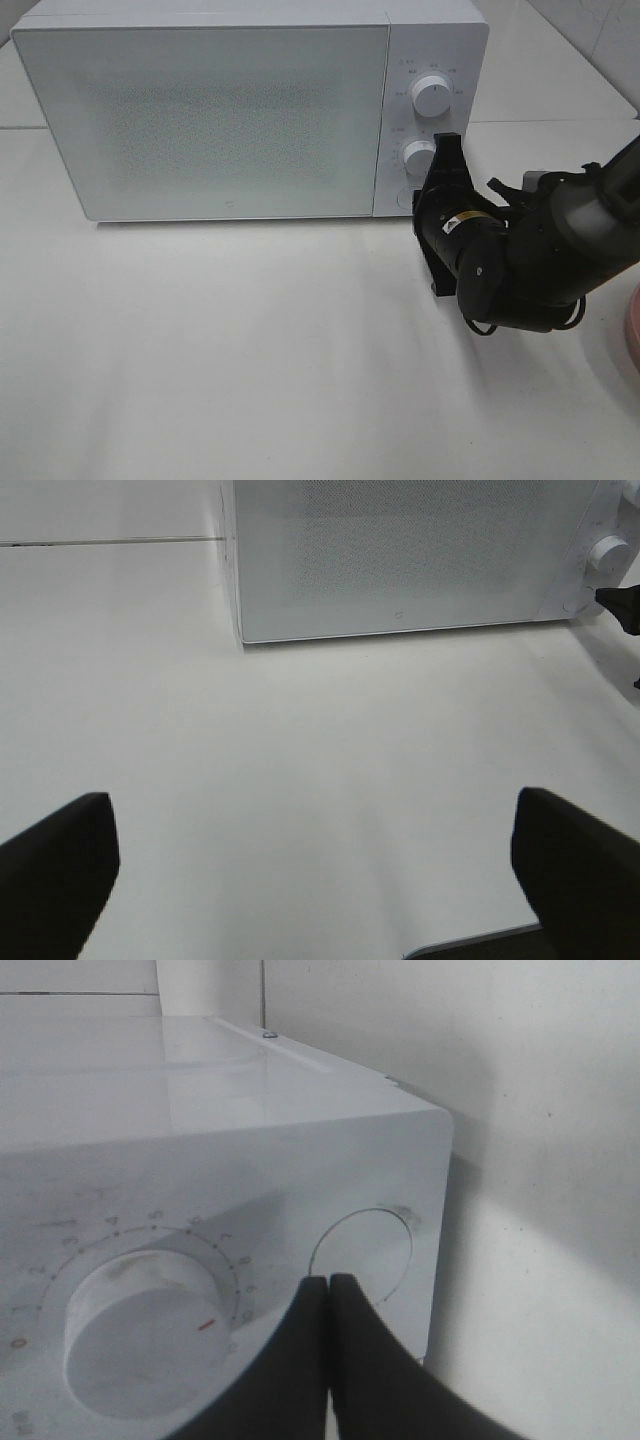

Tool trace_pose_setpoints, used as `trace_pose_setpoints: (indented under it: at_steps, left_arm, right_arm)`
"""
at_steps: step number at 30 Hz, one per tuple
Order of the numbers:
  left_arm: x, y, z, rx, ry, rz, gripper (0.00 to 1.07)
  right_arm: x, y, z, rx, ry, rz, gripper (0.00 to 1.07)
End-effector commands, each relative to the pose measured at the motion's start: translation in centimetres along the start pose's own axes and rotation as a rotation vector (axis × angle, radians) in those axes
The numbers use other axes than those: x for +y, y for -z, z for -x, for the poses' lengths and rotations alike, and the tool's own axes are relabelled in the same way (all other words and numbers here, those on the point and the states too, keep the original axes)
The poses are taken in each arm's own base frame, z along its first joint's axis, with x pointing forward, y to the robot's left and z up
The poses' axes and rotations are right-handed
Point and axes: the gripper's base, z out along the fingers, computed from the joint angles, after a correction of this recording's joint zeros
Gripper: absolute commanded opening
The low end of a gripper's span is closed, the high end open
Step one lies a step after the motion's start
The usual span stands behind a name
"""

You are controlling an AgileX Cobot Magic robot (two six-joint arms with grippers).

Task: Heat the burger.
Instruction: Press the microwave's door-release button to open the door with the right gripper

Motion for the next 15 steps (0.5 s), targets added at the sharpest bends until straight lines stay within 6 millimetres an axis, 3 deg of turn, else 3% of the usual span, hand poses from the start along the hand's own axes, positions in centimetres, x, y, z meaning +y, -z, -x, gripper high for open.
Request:
trace_pose_setpoints:
  at_steps: [1, 15]
  left_arm:
    - [0.0, -0.1, -0.1, 0.008, 0.005, -0.001, 1.0]
    - [0.0, -0.1, -0.1, 0.008, 0.005, -0.001, 1.0]
  right_arm:
    - [-0.1, -0.4, 0.1, 0.001, 0.017, -0.014, 0.0]
    - [-1.1, -1.9, -0.7, 0.008, 0.018, -0.043, 0.0]
